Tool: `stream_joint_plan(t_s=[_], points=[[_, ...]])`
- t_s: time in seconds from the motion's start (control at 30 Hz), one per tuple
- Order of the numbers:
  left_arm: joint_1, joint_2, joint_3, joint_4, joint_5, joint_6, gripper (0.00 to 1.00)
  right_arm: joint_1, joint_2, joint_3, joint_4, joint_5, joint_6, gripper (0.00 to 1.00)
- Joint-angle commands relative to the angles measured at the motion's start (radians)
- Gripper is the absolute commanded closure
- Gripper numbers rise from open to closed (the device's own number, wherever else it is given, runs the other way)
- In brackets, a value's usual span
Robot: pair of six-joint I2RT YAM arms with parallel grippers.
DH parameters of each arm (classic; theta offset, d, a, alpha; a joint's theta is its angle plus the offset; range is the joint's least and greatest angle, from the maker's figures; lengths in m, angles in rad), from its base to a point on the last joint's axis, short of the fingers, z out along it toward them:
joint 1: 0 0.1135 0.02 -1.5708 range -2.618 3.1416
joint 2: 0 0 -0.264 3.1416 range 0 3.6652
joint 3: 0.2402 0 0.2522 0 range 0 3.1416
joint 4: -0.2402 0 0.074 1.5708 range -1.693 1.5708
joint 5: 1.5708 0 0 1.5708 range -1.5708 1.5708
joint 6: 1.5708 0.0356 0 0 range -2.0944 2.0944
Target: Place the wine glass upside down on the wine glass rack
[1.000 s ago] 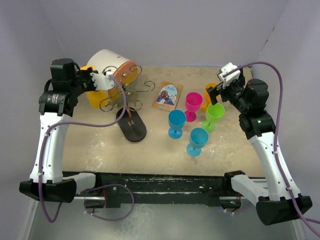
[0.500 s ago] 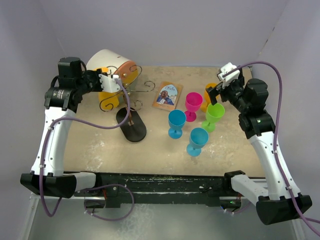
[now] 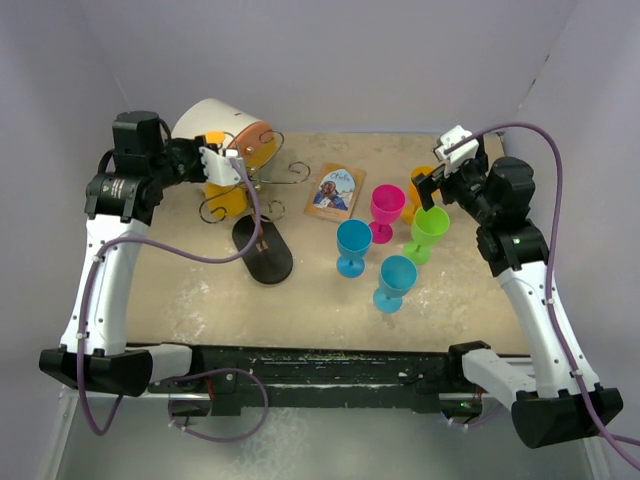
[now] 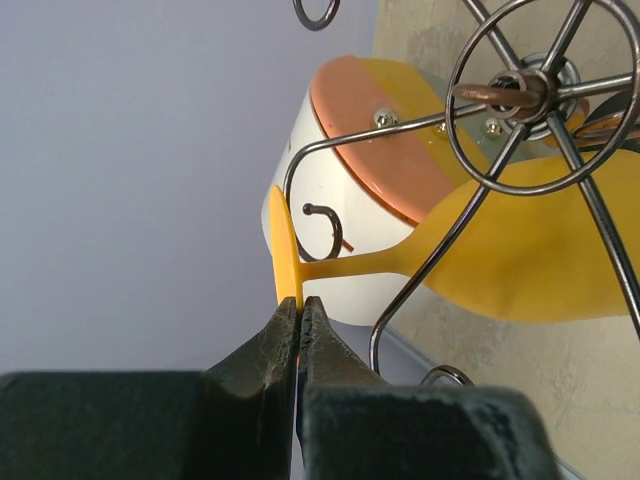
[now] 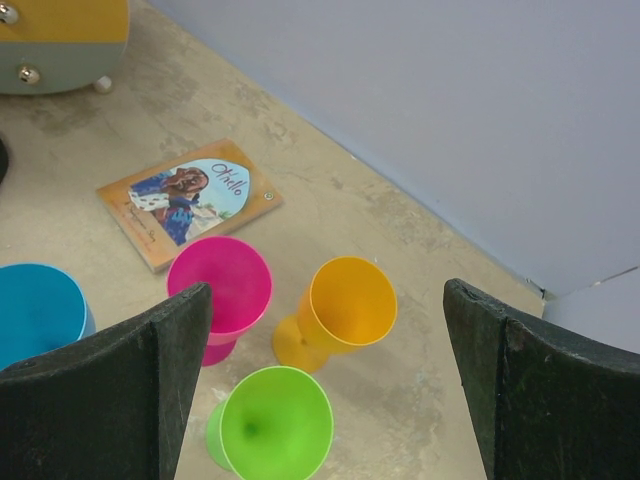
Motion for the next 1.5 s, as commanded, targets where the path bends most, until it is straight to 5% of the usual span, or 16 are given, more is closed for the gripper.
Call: stream_joint_plan(t_s=[0.0,0.7,1.2,1.47], points=[[-0.012,0.006,0.045,0.008,0.071,-0.002,1.0,-0.006,-0.003,0.002,0.05,-0.024,-0.002,0.0],[-0.056,0.055,0.084,0.047,0.062,0.052,1.0,-0.014,0.003,-0.002,0.049,-0.024,-0.005,0.0],[-0.095,0.108,0.154,-0.034,-0.061,0.331,1.0,-0.022,0.019,-0.013,0.063,-0.013,-0.009,0.0],[-0.098,0.113,0.13,0.011,-0.102,0.357,1.0,-0.025,0.02,-0.013,0.07,-0.006,-0.01,0.0]])
